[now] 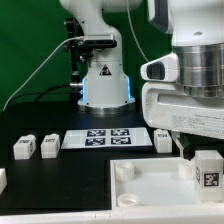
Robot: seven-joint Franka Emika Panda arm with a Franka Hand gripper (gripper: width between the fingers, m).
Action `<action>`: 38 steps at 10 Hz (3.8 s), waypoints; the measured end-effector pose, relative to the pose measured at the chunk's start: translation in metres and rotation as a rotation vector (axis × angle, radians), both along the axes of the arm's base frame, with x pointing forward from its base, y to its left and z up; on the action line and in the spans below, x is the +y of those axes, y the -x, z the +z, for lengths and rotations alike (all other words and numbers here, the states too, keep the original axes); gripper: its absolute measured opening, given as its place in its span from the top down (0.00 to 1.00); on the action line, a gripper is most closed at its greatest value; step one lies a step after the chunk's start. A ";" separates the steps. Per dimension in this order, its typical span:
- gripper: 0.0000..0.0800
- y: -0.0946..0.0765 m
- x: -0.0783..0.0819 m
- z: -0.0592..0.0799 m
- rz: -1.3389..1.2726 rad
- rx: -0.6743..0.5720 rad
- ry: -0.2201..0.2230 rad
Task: Assemble one leg
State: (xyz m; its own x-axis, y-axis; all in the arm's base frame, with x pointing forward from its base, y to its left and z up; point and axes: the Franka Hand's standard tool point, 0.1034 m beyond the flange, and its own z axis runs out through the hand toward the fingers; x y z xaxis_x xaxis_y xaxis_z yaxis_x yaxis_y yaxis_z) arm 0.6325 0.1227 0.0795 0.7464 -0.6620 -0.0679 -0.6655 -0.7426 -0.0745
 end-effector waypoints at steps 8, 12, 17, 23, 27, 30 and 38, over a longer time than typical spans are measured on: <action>0.31 -0.005 -0.001 0.004 0.509 -0.044 0.029; 0.63 -0.006 -0.002 0.004 0.110 -0.010 0.030; 0.63 -0.005 -0.009 0.002 -0.719 0.042 -0.002; 0.34 -0.002 -0.007 0.001 -0.958 0.015 -0.008; 0.20 0.001 0.010 -0.001 -0.374 -0.040 0.007; 0.19 0.000 0.008 -0.002 -0.067 -0.068 0.019; 0.53 -0.002 0.008 -0.003 0.403 -0.104 0.078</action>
Offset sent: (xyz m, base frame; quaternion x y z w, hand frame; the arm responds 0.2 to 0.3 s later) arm 0.0166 0.0143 0.0058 -0.0293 0.0155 -0.4452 0.8948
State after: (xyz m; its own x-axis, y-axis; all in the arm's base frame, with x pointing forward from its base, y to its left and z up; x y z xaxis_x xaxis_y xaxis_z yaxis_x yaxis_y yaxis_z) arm 0.6343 0.1306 0.0768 0.9467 -0.3164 0.0600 -0.3131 -0.9479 -0.0596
